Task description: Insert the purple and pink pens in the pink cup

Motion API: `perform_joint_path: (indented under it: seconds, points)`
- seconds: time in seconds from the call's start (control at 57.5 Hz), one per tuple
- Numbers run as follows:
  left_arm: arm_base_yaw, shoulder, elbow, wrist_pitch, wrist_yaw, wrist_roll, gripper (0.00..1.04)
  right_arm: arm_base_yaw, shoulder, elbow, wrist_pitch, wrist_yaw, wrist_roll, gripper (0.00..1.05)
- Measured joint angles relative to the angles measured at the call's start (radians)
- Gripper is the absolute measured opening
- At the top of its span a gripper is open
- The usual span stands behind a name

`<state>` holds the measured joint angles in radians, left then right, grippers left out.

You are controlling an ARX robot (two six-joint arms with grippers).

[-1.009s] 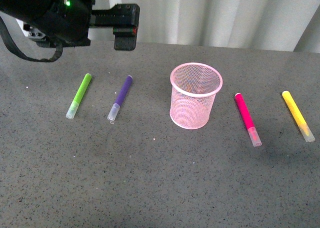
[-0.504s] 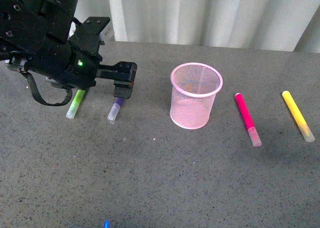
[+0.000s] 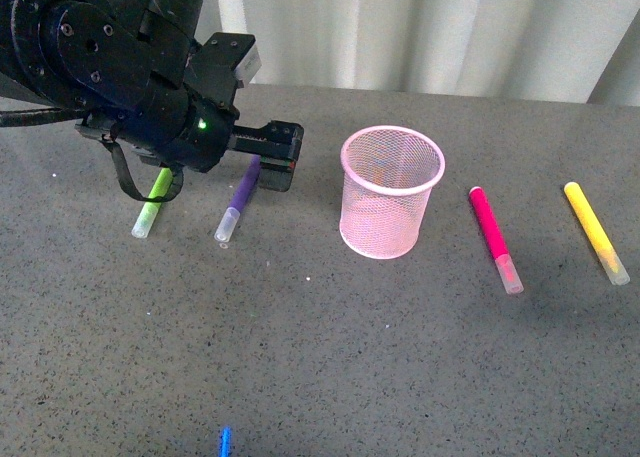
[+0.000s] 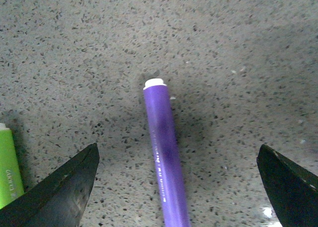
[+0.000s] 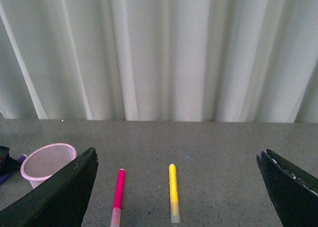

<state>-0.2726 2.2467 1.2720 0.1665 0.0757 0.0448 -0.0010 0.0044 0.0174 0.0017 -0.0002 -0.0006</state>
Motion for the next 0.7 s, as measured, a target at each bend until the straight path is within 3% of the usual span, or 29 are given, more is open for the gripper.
perform_joint_path:
  seconds: [0.4,0.696]
  points:
    - [-0.032,0.051,0.005,0.024,-0.033,0.064,0.98,0.0,0.0,0.0,0.0,0.0,0.0,0.98]
    - [-0.05,0.069,0.015,0.043,-0.049,0.07,0.54,0.0,0.0,0.0,0.0,0.0,0.0,0.98]
